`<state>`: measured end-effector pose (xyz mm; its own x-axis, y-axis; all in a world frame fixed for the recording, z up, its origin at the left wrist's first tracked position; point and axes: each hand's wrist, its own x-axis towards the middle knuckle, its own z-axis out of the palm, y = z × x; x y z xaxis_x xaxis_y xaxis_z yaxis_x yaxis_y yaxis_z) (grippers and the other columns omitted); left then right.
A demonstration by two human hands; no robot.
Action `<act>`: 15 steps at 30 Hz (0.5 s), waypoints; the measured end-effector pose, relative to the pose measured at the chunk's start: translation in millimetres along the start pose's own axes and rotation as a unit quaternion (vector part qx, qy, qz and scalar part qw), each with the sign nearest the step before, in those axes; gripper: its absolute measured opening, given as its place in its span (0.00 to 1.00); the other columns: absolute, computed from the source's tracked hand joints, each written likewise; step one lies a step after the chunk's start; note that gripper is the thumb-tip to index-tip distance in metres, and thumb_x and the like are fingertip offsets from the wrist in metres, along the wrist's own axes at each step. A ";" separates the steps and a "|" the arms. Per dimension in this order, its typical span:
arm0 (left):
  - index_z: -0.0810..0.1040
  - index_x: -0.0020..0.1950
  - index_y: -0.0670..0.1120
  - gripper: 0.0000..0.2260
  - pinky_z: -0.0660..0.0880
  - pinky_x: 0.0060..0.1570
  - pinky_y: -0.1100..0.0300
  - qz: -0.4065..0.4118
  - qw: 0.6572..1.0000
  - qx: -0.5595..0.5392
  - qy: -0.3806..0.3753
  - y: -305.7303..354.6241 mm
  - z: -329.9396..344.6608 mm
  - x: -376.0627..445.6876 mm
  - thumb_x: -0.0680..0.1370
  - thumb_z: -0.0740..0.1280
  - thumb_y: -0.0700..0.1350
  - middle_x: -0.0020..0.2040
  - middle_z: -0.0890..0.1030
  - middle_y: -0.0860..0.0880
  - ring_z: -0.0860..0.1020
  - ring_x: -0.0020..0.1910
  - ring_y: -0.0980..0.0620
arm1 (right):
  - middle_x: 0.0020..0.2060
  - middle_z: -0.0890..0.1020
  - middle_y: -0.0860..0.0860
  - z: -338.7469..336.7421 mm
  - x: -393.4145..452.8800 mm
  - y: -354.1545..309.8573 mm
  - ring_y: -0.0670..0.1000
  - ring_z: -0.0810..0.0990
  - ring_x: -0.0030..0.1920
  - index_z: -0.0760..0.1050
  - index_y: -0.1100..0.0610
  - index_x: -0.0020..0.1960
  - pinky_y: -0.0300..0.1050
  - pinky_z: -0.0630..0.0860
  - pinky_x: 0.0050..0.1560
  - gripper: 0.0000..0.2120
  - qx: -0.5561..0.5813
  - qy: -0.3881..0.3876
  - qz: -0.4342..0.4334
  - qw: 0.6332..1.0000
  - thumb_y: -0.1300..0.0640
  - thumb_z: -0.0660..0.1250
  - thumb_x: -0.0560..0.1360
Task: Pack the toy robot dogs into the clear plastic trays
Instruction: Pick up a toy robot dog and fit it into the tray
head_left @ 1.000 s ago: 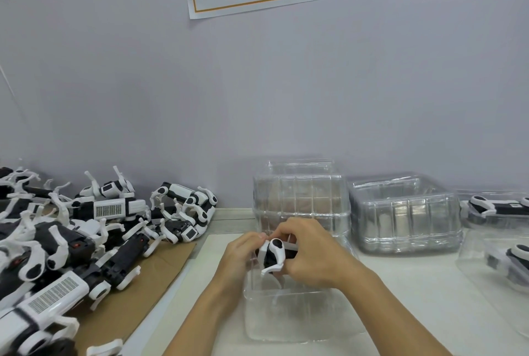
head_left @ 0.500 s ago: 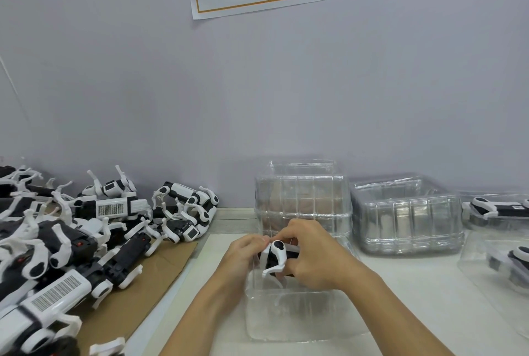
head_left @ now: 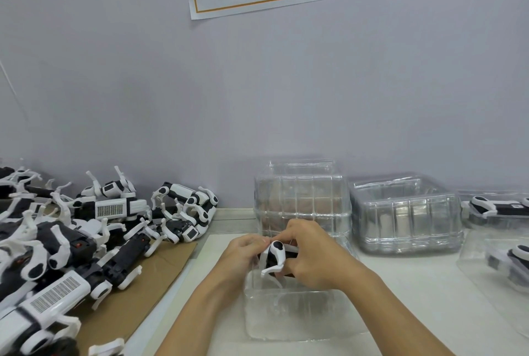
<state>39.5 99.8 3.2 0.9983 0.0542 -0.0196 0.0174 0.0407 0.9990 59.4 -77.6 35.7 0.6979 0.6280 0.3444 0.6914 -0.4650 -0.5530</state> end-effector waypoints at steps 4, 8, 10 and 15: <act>0.81 0.49 0.38 0.06 0.77 0.41 0.56 -0.004 1.000 0.018 -0.002 1.4 -0.5 -0.5 0.81 0.64 0.37 0.40 0.85 0.43 0.83 0.38 0.48 | 0.33 0.77 0.51 -0.6 0.2 -0.7 0.37 0.72 0.37 0.85 0.47 0.42 0.34 0.72 0.39 0.03 -0.006 -0.012 0.003 1.000 0.55 0.76 0.71; 0.82 0.53 0.37 0.06 0.78 0.45 0.55 -0.005 0.999 0.036 -0.008 4.0 -1.8 -3.0 0.80 0.66 0.36 0.45 0.85 0.42 0.83 0.43 0.47 | 0.40 0.73 0.40 1.7 -0.1 -0.6 0.36 0.73 0.39 0.85 0.45 0.45 0.32 0.73 0.35 0.06 -0.001 -0.023 0.021 1.000 0.54 0.78 0.70; 0.82 0.54 0.36 0.06 0.78 0.49 0.53 -0.007 0.999 0.046 -0.009 5.8 -1.7 -4.0 0.78 0.68 0.34 0.47 0.86 0.42 0.83 0.46 0.46 | 0.42 0.71 0.37 3.1 0.5 0.0 0.38 0.74 0.42 0.85 0.44 0.47 0.32 0.74 0.36 0.09 -0.004 -0.023 0.034 0.999 0.53 0.79 0.69; 0.81 0.54 0.35 0.07 0.76 0.49 0.51 -0.023 0.999 0.022 -0.009 4.9 -0.4 -6.3 0.77 0.67 0.32 0.47 0.84 0.39 0.81 0.44 0.46 | 0.37 0.77 0.27 2.5 0.9 -0.6 0.31 0.78 0.40 0.87 0.50 0.45 0.27 0.73 0.31 0.08 0.065 -0.037 0.032 0.997 0.60 0.80 0.68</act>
<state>33.3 100.0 8.2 0.9973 0.0360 -0.0645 0.0646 -0.0017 0.9979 59.2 -75.2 34.4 0.7205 0.6461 0.2518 0.6126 -0.4230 -0.6677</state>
